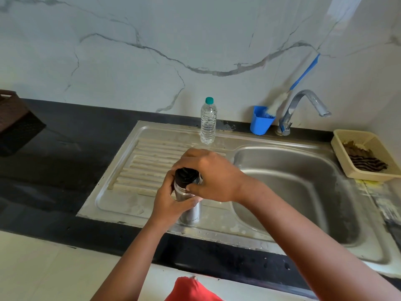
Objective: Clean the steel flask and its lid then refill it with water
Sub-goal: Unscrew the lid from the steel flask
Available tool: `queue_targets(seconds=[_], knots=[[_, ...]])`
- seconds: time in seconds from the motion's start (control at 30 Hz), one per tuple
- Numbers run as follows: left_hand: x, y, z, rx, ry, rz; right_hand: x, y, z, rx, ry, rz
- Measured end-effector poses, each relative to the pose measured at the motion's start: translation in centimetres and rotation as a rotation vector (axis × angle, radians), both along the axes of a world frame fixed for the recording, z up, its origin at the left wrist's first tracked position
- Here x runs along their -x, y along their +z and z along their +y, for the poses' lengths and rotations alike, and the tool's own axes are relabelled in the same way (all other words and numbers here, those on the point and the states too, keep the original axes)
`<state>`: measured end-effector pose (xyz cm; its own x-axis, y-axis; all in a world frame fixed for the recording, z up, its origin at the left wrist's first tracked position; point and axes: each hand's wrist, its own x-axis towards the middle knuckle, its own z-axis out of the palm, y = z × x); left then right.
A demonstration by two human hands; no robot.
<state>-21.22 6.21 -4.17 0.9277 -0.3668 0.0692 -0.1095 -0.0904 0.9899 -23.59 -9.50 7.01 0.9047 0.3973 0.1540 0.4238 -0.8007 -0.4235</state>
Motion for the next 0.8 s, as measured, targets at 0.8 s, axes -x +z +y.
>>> queue_targets(seconds=[0.8], knots=[[0.3, 0.3, -0.1, -0.058, 0.008, -0.010, -2.5, -7.5, -5.8, -0.205, -0.437, 0.102]])
